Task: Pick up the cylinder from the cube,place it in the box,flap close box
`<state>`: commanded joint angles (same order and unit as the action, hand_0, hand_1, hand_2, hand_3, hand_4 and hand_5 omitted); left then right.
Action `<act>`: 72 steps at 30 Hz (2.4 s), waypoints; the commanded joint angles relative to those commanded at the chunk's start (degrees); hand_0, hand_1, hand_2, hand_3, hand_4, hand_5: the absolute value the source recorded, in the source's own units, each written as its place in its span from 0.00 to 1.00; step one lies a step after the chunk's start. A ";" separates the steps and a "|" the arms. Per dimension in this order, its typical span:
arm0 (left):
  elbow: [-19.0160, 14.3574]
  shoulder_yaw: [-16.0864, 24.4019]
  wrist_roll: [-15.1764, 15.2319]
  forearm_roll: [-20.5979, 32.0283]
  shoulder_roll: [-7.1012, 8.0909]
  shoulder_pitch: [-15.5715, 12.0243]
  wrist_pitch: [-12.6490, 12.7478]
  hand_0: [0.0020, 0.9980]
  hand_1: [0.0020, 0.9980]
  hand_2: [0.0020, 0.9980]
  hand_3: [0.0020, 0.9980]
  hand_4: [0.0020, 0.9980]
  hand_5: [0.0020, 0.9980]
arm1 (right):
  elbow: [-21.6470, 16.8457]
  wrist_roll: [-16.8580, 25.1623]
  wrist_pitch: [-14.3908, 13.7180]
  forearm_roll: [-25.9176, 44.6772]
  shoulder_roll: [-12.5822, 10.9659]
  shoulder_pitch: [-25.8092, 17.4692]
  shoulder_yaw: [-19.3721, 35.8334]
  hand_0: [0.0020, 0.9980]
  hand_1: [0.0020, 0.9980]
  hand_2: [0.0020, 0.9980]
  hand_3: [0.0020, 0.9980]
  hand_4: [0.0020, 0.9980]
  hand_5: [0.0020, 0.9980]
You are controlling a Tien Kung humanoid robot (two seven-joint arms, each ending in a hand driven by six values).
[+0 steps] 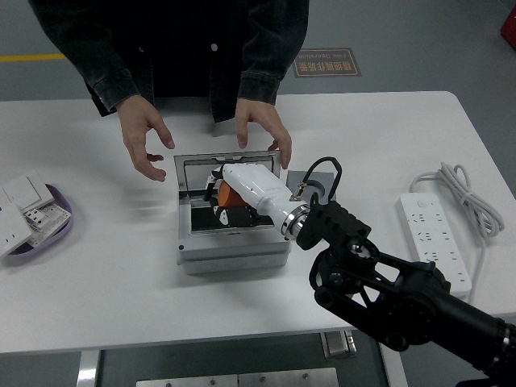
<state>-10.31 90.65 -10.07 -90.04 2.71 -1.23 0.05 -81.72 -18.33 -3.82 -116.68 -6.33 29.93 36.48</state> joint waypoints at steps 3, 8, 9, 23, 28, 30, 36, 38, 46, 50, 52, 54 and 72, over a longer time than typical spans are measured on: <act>0.00 0.06 -0.04 -0.08 0.01 0.03 0.00 0.59 0.61 0.61 0.63 0.65 0.16 | 0.43 -1.55 2.21 -4.02 0.19 0.39 -0.56 0.00 0.11 0.22 0.18 0.00 0.00; 0.00 0.35 -0.15 -0.37 0.04 0.04 0.01 0.59 0.61 0.61 0.63 0.65 0.16 | 0.80 -2.83 6.92 -7.37 0.63 0.79 -1.22 0.14 0.24 0.36 0.36 0.00 0.00; 0.00 0.40 -0.16 -0.41 0.04 0.05 0.01 0.59 0.61 0.61 0.63 0.65 0.16 | 0.83 -2.92 7.31 -7.43 0.67 0.83 -1.33 0.14 0.24 0.36 0.36 0.00 0.00; 0.00 0.34 -0.19 -0.54 0.02 0.24 -0.03 0.59 0.61 0.61 0.63 0.65 0.16 | 0.88 -1.51 6.38 -7.48 0.81 1.20 -2.39 0.75 0.66 0.67 0.67 0.50 0.13; 0.00 0.08 -0.13 -0.34 0.03 0.27 -0.03 0.59 0.61 0.61 0.63 0.65 0.16 | 1.15 -0.65 5.63 -7.08 0.80 1.02 -2.45 0.76 0.67 0.68 0.67 0.55 0.13; 0.00 -0.05 -0.10 -0.24 0.00 0.27 -0.03 0.59 0.61 0.61 0.63 0.65 0.16 | 1.37 -0.31 5.32 -6.72 0.79 0.90 -2.40 0.76 0.67 0.68 0.67 0.55 0.13; 0.00 -0.22 -0.07 -0.13 -0.13 0.21 -0.05 0.59 0.61 0.61 0.63 0.65 0.16 | 1.45 2.59 0.95 -0.71 0.27 0.00 -2.25 0.77 0.67 0.68 0.67 0.56 0.12; 0.00 -0.37 -0.02 -0.01 -0.19 0.18 -0.05 0.59 0.61 0.61 0.63 0.65 0.16 | 0.62 4.54 -1.21 2.94 -0.31 -0.52 -1.98 0.77 0.67 0.67 0.67 0.58 0.10; 0.00 -0.28 -0.01 -0.29 -0.29 0.07 -0.11 0.59 0.61 0.61 0.63 0.64 0.16 | -6.86 8.38 -6.46 15.09 -3.99 0.13 2.60 0.76 0.66 0.67 0.66 0.59 0.07; 0.00 0.37 -0.18 -0.96 -0.12 0.17 -0.11 0.59 0.61 0.61 0.63 0.64 0.16 | -8.37 7.90 -6.39 17.42 -5.57 2.34 5.21 0.74 0.65 0.65 0.65 0.60 0.08; 0.00 0.52 -0.22 -1.11 -0.03 0.21 -0.10 0.59 0.61 0.61 0.63 0.64 0.16 | -7.86 7.67 -6.31 17.38 -6.04 3.30 5.84 0.74 0.65 0.65 0.65 0.60 0.08; 0.00 0.53 -0.25 -1.13 0.01 0.24 -0.11 0.59 0.61 0.61 0.63 0.64 0.16 | -6.66 7.73 -6.28 17.40 -6.24 4.09 5.93 0.74 0.65 0.65 0.65 0.60 0.08; 0.00 0.35 -0.32 -1.08 -0.05 0.62 -0.12 0.59 0.61 0.60 0.63 0.64 0.16 | 1.58 10.48 -5.13 19.40 -8.70 7.49 -0.78 0.74 0.64 0.65 0.65 0.61 0.12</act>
<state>-10.31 91.00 -10.38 -91.12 2.65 -0.61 -0.07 -80.14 -7.85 -8.95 -97.27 -15.04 37.42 35.70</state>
